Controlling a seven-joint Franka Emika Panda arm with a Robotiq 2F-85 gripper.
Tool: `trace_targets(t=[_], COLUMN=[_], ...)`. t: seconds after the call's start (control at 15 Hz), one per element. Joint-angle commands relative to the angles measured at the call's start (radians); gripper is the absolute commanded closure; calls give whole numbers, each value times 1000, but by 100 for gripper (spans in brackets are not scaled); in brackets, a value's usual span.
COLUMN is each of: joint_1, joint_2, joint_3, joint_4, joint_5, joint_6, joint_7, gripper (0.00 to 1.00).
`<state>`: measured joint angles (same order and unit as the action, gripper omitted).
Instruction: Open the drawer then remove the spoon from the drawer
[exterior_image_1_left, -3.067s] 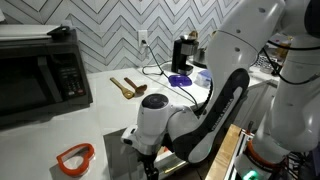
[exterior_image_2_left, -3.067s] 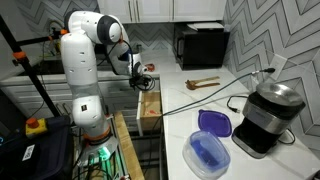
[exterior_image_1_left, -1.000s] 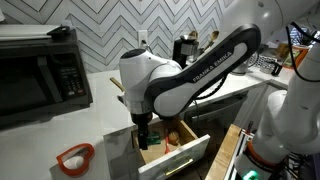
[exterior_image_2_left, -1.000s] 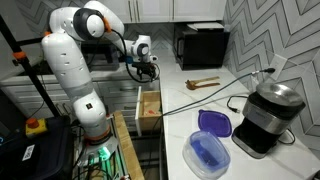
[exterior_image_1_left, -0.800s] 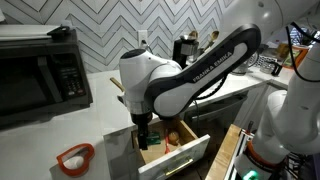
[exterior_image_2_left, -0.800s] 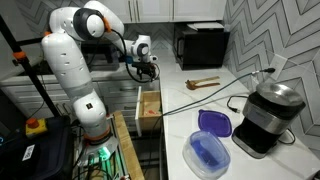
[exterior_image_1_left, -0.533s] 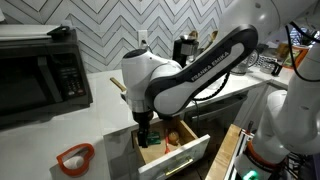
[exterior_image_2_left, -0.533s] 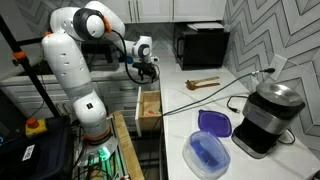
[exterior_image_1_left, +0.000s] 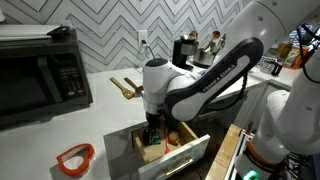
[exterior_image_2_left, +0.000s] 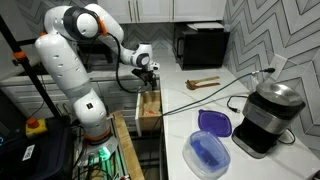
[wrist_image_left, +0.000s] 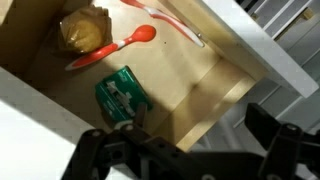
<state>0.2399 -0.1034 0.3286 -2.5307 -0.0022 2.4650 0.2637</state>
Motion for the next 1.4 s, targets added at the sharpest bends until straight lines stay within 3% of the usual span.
trace_targets(t=[0.0,0.2,0.53,0.6,0.87,1.33], joint_1=[-1,-18,-35,-53,-93,-99], joint_2=[-116,-160,-192,-138,-114,-10], joint_3=[-9,-5,-27,-23,-25,-51], joint_4=[-131,-182,-278,-215,-217,-218], joint_5=[8,-5,11,-17,-65,-27], joint_6=[64,44,68,55,120,152], joint_7=[165,257,229,238,247,237], gripper=[0,0,0,0,0,0])
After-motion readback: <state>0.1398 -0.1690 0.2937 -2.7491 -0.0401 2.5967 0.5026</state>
